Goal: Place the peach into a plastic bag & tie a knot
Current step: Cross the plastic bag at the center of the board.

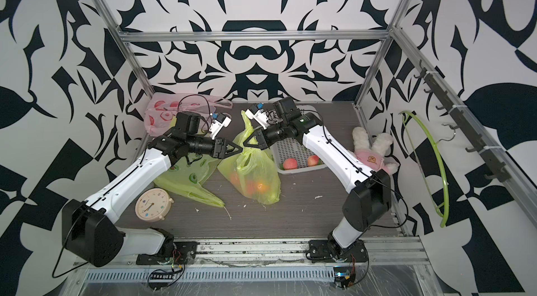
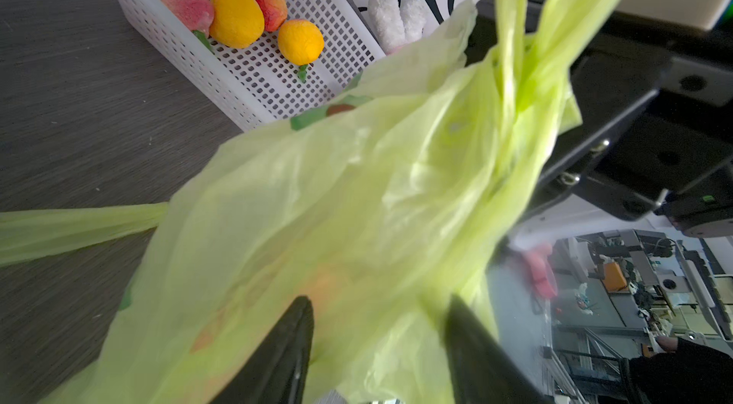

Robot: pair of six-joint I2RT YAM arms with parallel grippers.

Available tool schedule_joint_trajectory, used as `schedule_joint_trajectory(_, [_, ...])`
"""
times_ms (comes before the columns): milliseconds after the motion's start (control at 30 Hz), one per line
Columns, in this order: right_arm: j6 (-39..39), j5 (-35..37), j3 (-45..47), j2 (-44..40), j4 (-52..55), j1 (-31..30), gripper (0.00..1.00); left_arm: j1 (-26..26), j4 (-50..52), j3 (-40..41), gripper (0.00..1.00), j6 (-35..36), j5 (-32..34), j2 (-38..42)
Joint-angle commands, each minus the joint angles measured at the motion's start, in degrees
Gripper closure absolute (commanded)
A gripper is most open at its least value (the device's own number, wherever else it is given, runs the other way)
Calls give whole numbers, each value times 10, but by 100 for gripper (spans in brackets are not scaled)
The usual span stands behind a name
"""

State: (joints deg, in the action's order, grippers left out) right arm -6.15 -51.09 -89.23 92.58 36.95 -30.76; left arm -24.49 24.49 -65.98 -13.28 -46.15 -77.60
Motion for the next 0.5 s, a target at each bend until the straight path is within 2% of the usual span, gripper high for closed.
schedule_joint_trajectory(0, [-17, -43, -3, -18, -39, 1, 100, 1, -7, 8, 43, 9, -22, 8])
schedule_joint_trajectory(233, [-36, -64, -5, -8, -62, 2, 100, 0, -4, 4, 42, 17, -19, -4])
schedule_joint_trajectory(467, [-35, -67, -7, 4, -58, 5, 100, 0, 4, 12, 38, 20, -26, 17])
